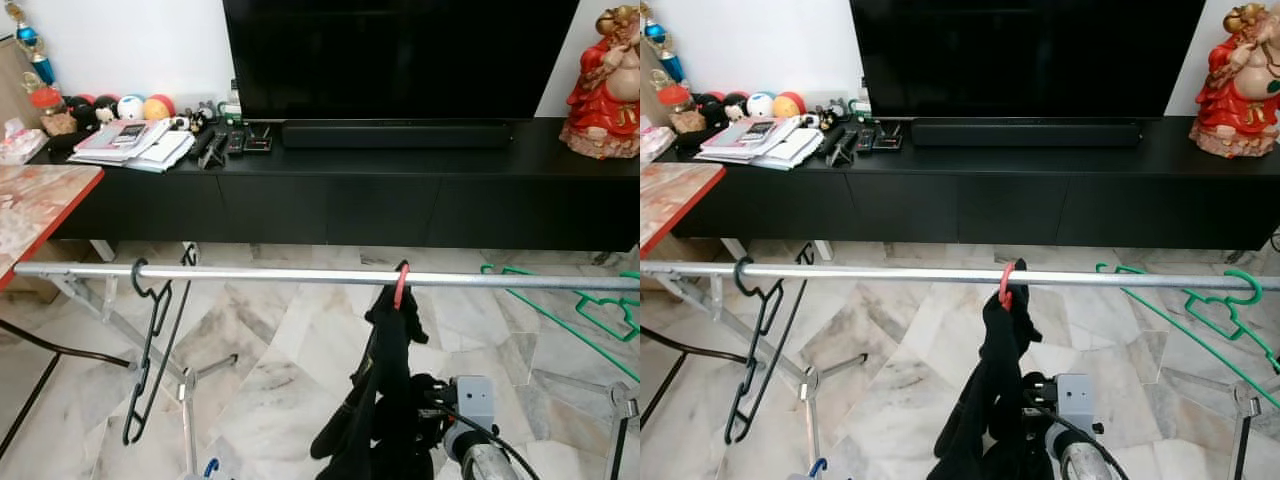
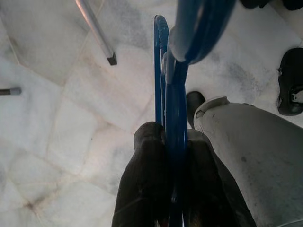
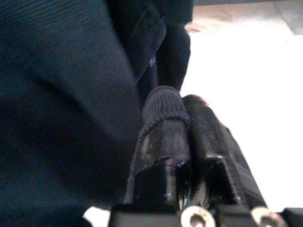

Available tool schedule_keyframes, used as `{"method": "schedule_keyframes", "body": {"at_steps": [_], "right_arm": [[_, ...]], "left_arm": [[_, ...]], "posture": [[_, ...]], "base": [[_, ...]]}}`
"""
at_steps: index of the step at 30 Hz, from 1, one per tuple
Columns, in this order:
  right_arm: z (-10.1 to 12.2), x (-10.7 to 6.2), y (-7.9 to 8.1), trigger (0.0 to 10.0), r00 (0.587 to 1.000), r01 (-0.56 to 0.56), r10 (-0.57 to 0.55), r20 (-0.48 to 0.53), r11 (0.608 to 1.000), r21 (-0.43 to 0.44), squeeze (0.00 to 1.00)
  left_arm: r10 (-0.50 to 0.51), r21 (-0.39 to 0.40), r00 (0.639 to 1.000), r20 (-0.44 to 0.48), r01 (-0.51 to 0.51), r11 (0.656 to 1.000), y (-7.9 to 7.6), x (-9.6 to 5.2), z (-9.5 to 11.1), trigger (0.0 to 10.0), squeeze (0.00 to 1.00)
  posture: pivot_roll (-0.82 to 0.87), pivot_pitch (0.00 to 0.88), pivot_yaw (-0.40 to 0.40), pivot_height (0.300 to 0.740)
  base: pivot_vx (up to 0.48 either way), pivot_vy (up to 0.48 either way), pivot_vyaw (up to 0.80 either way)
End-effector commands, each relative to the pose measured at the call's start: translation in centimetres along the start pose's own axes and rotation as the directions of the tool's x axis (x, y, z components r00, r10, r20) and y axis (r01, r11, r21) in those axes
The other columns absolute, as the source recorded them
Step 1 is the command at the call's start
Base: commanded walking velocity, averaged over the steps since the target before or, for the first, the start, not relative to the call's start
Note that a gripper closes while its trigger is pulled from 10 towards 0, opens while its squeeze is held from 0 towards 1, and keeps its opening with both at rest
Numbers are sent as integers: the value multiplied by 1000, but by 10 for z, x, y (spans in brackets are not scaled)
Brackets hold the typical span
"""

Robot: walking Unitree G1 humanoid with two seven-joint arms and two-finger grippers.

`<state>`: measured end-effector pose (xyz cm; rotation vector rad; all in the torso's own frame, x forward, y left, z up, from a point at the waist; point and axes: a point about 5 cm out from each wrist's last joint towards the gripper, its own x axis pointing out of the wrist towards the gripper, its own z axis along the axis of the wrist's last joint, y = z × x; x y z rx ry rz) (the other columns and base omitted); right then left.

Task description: Hang hanger

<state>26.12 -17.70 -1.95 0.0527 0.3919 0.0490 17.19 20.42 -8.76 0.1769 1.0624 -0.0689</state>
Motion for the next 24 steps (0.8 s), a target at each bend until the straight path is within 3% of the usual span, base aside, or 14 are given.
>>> {"method": "schedule_keyframes", "body": {"at_steps": [1,24], "right_arm": [[5,1,2,10000,999,-5,5,32,1000,-6,0],[6,1,2,10000,999,-2,3,33,1000,-10,0]], "left_arm": [[-3,0,1000,-15,3,1000,0,-1,-5,10000,0],[-3,-5,1000,-15,3,1000,0,-1,-5,10000,0]], "posture": [[47,21,41,740],[48,20,40,740]], "base": [[-285,0,0],[-285,0,0]]}}
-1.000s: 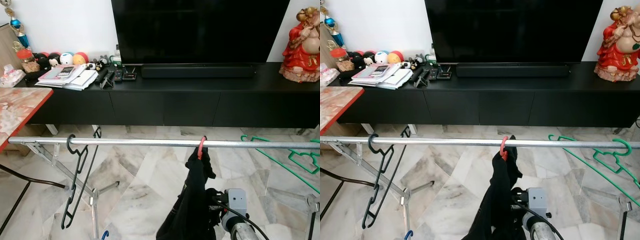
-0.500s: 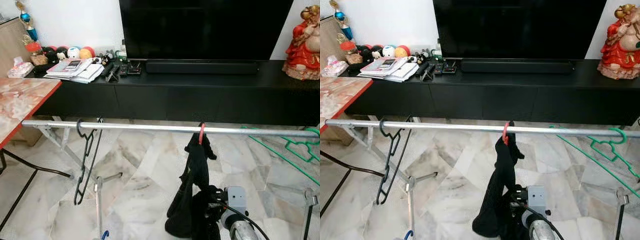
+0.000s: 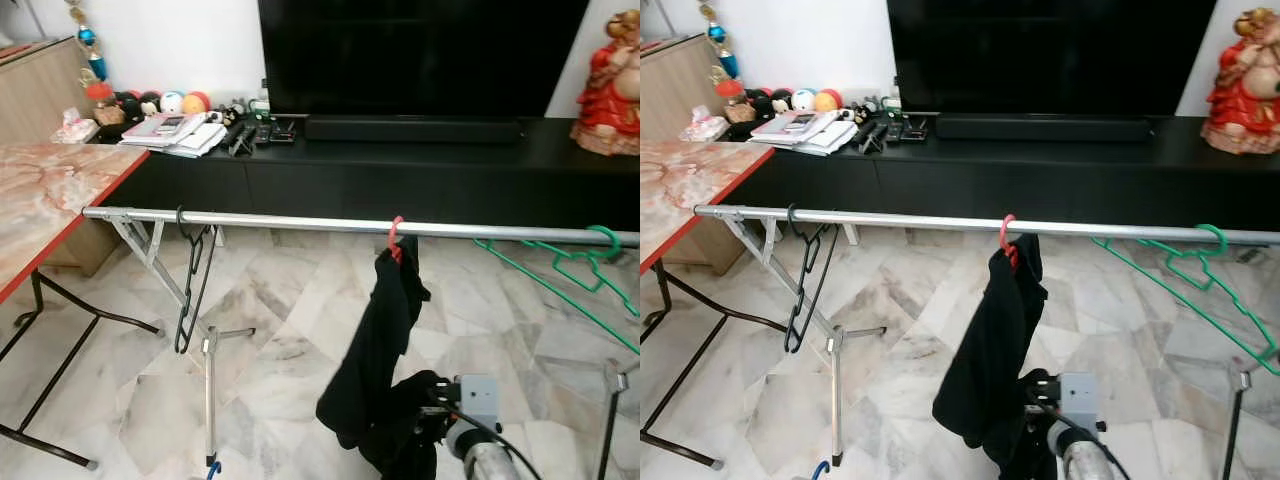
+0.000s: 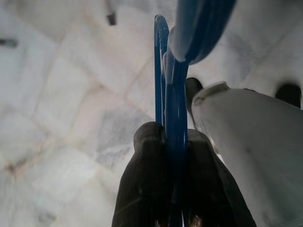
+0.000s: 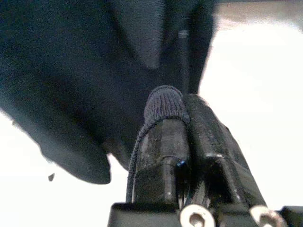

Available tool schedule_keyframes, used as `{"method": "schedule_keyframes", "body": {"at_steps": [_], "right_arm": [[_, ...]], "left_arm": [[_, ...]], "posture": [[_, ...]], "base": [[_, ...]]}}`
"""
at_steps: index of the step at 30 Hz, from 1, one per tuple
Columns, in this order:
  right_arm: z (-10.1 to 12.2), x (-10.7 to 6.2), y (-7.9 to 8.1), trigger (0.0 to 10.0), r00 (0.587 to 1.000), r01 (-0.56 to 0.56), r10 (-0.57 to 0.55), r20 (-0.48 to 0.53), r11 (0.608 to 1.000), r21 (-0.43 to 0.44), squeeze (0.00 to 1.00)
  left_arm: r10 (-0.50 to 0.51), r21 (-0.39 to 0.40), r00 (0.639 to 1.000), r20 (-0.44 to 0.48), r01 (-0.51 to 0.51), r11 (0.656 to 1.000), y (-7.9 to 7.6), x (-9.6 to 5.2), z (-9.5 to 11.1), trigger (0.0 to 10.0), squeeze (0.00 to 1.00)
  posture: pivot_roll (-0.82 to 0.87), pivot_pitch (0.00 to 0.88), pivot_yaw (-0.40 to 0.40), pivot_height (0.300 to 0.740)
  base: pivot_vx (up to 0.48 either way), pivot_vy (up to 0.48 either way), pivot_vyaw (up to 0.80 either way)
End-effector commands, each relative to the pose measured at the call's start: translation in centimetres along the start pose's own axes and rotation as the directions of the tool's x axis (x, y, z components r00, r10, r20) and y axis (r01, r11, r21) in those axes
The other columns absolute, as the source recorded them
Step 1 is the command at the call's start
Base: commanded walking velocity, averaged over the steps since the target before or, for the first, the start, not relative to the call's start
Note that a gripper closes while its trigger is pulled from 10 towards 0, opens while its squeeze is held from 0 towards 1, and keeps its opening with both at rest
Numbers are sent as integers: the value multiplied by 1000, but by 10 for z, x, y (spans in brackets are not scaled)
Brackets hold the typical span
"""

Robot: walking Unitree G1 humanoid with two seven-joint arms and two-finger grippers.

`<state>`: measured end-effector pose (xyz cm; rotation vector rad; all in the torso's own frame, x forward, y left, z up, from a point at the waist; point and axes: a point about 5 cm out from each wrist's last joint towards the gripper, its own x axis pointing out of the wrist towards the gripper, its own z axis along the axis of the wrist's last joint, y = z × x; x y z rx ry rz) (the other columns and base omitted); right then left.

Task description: Hang hanger

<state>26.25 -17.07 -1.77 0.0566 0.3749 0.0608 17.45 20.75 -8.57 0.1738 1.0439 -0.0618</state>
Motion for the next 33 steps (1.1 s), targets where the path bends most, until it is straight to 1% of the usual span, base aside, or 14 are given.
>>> {"method": "schedule_keyframes", "body": {"at_steps": [1,19,26,33], "right_arm": [[4,1,-4,10000,1000,10,-10,16,1000,-12,0],[2,0,-5,10000,1000,10,-9,2,1000,-13,0],[-1,-1,-5,10000,1000,10,-11,-13,1000,-10,0],[-3,-1,-6,10000,1000,12,-12,-24,1000,-8,0]], "left_arm": [[-9,0,999,-33,9,1000,-4,0,-8,10000,0],[-8,-2,999,-33,8,1000,-4,0,-8,10000,0],[-4,9,999,-39,4,1000,-3,0,-8,10000,0],[0,-8,999,-48,0,1000,-3,0,-10,10000,0]], "posture": [[49,19,39,740],[52,21,37,740],[53,21,38,740],[54,21,38,740]], "base": [[-285,0,0],[-286,0,0],[0,0,0],[0,39,0]]}}
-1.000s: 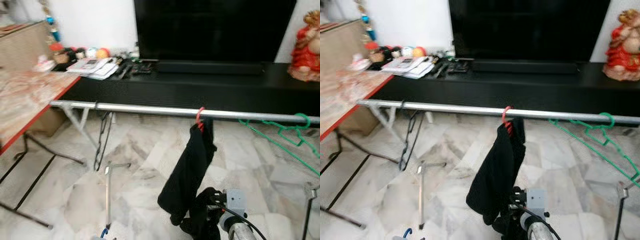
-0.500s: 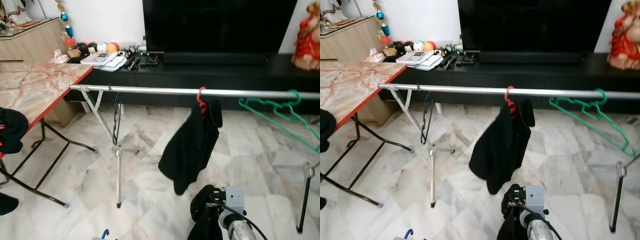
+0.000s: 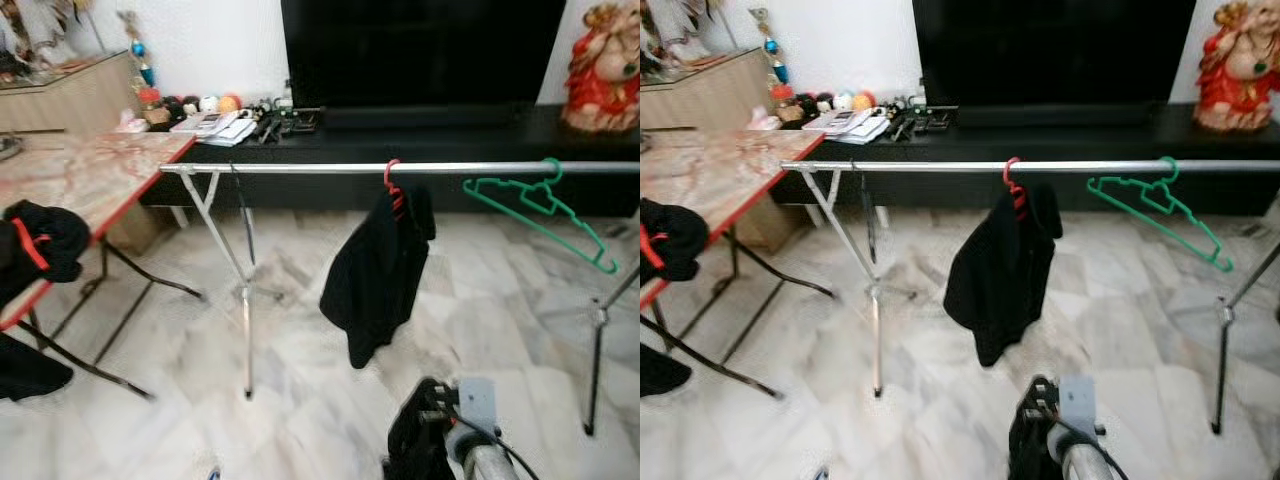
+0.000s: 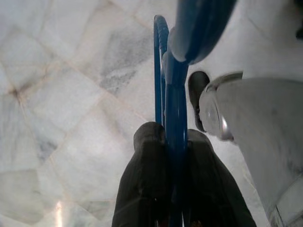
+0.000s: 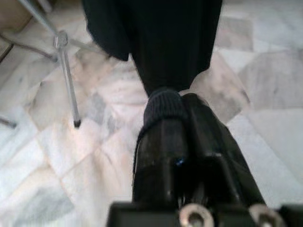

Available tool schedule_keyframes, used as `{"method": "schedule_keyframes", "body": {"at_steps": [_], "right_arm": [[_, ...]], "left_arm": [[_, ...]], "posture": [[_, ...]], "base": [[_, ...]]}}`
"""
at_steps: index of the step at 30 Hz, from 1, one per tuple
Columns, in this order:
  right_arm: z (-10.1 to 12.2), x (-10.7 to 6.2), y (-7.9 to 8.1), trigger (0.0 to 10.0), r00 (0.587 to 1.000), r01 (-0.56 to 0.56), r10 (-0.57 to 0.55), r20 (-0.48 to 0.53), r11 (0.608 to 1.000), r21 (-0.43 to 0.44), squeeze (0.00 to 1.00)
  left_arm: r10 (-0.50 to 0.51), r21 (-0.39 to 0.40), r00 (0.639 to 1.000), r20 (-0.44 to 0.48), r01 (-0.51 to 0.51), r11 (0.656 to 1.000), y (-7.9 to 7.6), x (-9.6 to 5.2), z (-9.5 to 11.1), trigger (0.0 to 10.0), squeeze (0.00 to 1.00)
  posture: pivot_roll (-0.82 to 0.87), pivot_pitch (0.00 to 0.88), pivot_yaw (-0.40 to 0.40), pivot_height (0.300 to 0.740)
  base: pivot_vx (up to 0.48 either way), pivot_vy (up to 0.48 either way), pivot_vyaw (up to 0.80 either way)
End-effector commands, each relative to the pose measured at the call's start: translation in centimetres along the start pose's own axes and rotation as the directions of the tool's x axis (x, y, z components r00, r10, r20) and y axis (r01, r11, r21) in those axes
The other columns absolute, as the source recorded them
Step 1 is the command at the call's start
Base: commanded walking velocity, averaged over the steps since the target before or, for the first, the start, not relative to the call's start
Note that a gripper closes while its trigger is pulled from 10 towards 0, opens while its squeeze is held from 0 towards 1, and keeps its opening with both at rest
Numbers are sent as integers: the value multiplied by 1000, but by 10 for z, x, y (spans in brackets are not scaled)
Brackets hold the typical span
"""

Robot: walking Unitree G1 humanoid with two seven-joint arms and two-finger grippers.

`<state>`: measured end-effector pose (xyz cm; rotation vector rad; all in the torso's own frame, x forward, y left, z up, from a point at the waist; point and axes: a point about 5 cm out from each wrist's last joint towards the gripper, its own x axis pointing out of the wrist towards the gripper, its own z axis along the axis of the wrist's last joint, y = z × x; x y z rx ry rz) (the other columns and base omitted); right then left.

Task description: Hang hanger

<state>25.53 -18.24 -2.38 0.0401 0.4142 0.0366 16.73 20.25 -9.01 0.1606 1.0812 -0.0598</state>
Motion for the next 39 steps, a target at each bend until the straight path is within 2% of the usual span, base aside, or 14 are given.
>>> {"method": "schedule_keyframes", "body": {"at_steps": [1,32,39], "right_arm": [[4,3,6,10000,1000,-15,15,12,1000,3,0],[0,2,4,10000,1000,-14,14,-20,1000,2,0],[0,3,5,10000,1000,-14,14,-20,1000,2,0]], "left_arm": [[6,5,1000,-12,-6,1000,3,0,-2,10000,0],[4,8,1000,-13,-4,1000,3,0,-2,10000,0],[4,20,1000,-11,-4,1000,4,-1,-2,10000,0]], "posture": [[54,21,38,740],[56,22,38,740],[55,20,39,740]], "base": [[0,480,0],[0,480,0],[0,95,0]]}}
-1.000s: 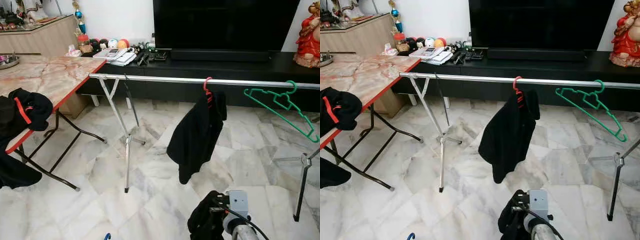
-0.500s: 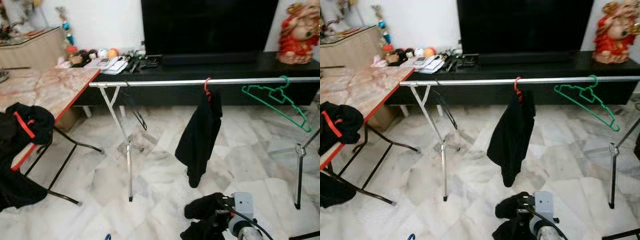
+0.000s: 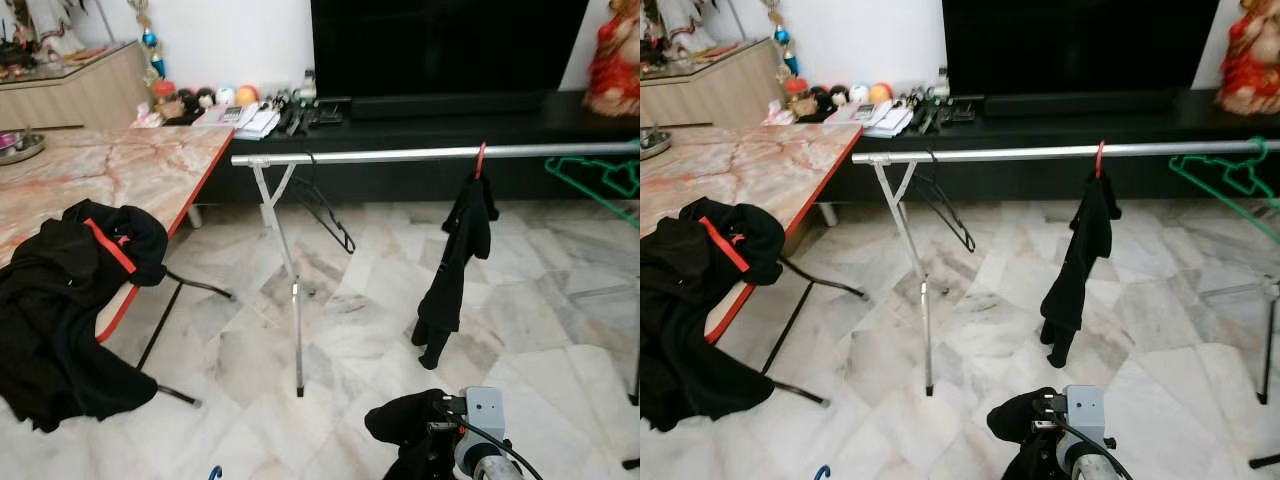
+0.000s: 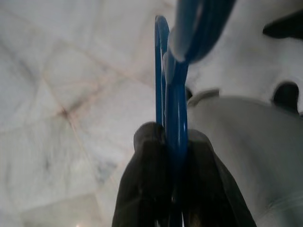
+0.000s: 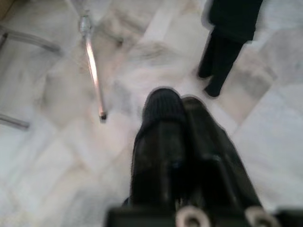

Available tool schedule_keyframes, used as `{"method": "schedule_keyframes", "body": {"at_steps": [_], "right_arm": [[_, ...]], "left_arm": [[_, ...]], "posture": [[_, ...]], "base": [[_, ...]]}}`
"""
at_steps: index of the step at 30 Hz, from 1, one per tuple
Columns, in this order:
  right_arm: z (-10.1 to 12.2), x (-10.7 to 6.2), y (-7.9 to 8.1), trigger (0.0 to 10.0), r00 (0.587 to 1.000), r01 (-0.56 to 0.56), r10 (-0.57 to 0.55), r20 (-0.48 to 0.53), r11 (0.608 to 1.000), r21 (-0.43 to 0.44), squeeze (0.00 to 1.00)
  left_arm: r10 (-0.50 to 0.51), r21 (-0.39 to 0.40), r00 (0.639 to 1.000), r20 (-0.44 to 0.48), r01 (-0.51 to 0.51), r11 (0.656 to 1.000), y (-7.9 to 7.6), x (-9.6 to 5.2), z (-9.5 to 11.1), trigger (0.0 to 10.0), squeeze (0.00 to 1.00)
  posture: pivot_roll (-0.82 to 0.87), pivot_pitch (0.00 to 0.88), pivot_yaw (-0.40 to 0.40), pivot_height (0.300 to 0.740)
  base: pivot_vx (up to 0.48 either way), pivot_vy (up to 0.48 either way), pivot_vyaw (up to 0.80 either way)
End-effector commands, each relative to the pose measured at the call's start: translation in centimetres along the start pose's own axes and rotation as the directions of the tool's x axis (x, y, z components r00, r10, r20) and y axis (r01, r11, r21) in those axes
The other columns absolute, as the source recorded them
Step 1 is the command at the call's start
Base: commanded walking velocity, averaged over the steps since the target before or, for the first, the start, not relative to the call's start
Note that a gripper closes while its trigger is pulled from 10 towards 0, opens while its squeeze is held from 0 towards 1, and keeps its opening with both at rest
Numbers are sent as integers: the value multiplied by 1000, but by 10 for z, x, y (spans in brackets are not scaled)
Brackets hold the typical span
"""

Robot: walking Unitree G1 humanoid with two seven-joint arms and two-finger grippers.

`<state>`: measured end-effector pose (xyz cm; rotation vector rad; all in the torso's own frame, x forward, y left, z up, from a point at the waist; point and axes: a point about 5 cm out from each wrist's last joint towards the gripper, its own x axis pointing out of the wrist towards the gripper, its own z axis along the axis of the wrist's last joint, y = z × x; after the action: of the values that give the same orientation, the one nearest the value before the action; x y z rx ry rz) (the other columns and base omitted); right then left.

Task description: Hang hanger

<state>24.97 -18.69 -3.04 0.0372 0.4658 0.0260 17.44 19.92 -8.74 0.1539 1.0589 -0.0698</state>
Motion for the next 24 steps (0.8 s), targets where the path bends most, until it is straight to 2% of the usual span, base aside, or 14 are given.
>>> {"method": "schedule_keyframes", "body": {"at_steps": [1,24], "right_arm": [[8,5,9,10000,999,-26,26,32,1000,0,0],[10,5,12,10000,999,-27,27,47,1000,-1,0]], "left_arm": [[13,23,999,-34,-13,1000,6,-2,-10,10000,0],[1,28,1000,-30,0,1000,6,-2,-11,10000,0]], "posture": [[54,17,39,740],[51,0,50,740]], "base": [[0,0,0],[-21,0,0]]}}
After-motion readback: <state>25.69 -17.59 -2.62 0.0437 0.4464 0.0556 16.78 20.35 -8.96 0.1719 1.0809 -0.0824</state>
